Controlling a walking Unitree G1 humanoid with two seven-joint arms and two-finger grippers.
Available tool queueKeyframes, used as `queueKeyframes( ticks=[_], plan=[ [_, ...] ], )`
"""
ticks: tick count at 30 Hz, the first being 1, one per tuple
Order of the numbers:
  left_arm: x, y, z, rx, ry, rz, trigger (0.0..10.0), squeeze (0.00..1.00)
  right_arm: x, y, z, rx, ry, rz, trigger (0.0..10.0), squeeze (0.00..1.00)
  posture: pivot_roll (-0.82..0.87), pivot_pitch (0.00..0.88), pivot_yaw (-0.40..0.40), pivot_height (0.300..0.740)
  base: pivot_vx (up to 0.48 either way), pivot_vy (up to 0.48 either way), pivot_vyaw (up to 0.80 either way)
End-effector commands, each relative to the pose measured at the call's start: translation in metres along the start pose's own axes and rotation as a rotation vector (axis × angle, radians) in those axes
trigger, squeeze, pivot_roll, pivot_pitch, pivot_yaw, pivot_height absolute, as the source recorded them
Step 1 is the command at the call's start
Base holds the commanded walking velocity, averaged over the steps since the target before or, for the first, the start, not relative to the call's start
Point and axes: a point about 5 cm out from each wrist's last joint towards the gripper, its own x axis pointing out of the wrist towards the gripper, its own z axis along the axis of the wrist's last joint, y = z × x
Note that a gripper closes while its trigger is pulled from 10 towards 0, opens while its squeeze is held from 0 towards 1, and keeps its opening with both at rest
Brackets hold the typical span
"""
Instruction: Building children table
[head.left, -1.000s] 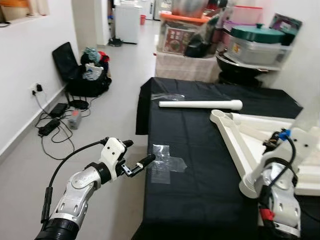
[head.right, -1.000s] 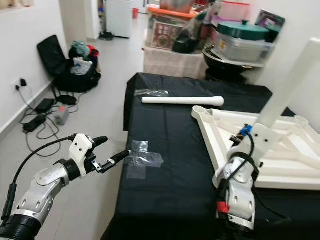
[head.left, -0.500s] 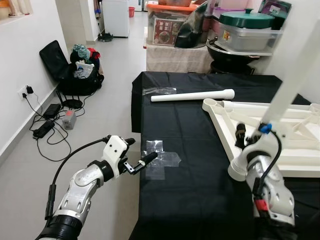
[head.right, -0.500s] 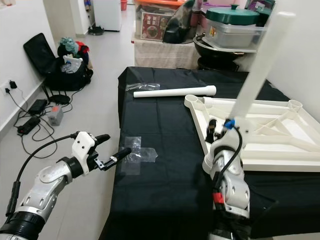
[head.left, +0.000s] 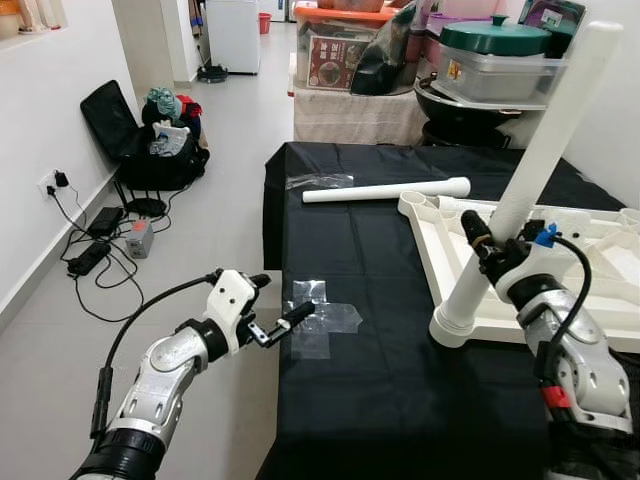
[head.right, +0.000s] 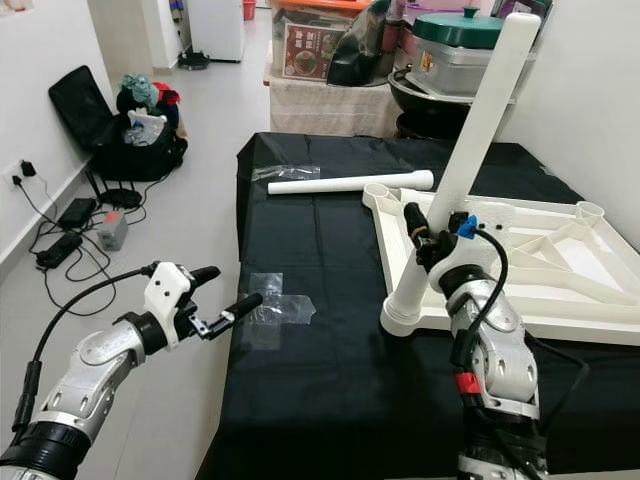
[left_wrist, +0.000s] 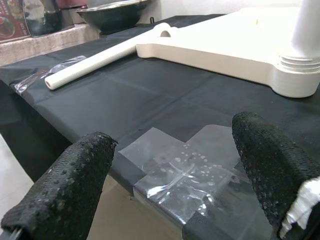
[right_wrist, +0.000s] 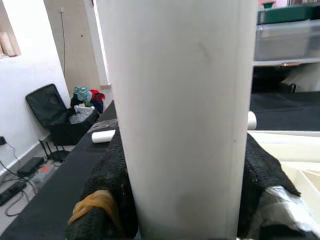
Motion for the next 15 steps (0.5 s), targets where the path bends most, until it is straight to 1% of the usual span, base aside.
queueKeyframes(
  ticks=[1,2,3,4,5,6,7,8,9,10,11,12,13,14,15],
  plan=[
    [-0.001,0.001,-0.003,0.006,0.015,-0.004,10.0,0.0,-0.002,0.009,-0.025,0.034,0.099,-0.042,0.0,0.0,0.01,0.0,-0.076,0.74,0.0,0.0,0.0],
    [-0.001,0.001,-0.003,0.006,0.015,-0.004,10.0,0.0,-0.002,0.009,-0.025,0.034,0.099,-0.042,0.0,0.0,0.01,0.0,-0.076,0.74,0.0,0.0,0.0],
    [0.001,0.0,-0.001,0.006,0.01,-0.007,10.0,0.0,-0.011,-0.016,-0.041,0.023,0.176,-0.322,0.0,0.0,0.01,0.0,-0.076,0.74,0.0,0.0,0.0],
    [0.004,-0.002,0.0,0.005,0.004,-0.012,10.0,0.0,-0.024,-0.037,-0.056,0.013,0.242,-0.573,0.0,0.0,0.01,0.0,-0.078,0.74,0.0,0.0,0.0],
    [0.004,-0.002,0.0,0.005,0.004,-0.012,10.0,0.0,-0.024,-0.037,-0.056,0.013,0.242,-0.573,0.0,0.0,0.01,0.0,-0.078,0.74,0.0,0.0,0.0],
    [0.006,-0.004,0.002,0.003,-0.003,-0.019,10.0,0.0,-0.047,-0.055,-0.068,-0.019,0.299,-0.822,0.0,0.0,0.03,0.0,-0.083,0.74,0.0,0.0,0.0],
    [0.006,-0.006,0.002,0.001,-0.008,-0.023,10.0,0.0,-0.064,-0.062,-0.074,-0.042,0.319,-0.954,0.0,0.0,0.03,0.0,-0.083,0.74,0.0,0.0,0.0],
    [0.006,-0.006,0.002,0.001,-0.008,-0.023,10.0,0.0,-0.064,-0.062,-0.074,-0.042,0.319,-0.954,0.0,0.0,0.03,0.0,-0.083,0.74,0.0,0.0,0.0],
    [0.003,-0.004,0.0,-0.002,0.0,-0.017,10.0,0.0,-0.076,-0.048,-0.074,-0.07,0.304,-0.99,0.0,0.0,0.02,0.0,-0.068,0.74,0.0,0.0,0.0],
    [0.001,-0.003,-0.001,-0.002,0.004,-0.014,10.0,0.0,-0.076,-0.042,-0.073,-0.069,0.296,-0.975,0.0,0.0,0.02,0.0,-0.068,0.74,0.0,0.0,0.0],
    [0.001,-0.003,-0.001,-0.002,0.004,-0.014,10.0,0.0,-0.076,-0.042,-0.073,-0.069,0.296,-0.975,0.0,0.0,0.02,0.0,-0.068,0.74,0.0,0.0,0.0],
    [-0.001,-0.003,-0.003,0.0,0.013,-0.021,10.0,0.0,-0.07,-0.024,-0.071,-0.038,0.29,-0.923,0.0,0.0,0.02,0.0,-0.068,0.74,0.0,0.0,0.0],
    [-0.001,-0.003,-0.003,0.0,0.013,-0.021,10.0,0.0,-0.07,-0.024,-0.071,-0.038,0.29,-0.923,0.0,0.0,0.02,0.0,-0.068,0.74,0.0,0.0,0.0],
    [-0.001,-0.003,-0.004,0.002,0.018,-0.025,10.0,0.0,-0.065,-0.013,-0.069,-0.026,0.287,-0.891,0.0,0.0,0.0,0.0,-0.062,0.74,0.0,0.0,0.0],
    [0.0,-0.002,-0.004,0.003,0.019,-0.024,10.0,0.0,-0.063,-0.008,-0.068,-0.023,0.288,-0.879,0.0,0.0,0.0,0.0,-0.062,0.74,0.0,0.0,0.0]
  ],
)
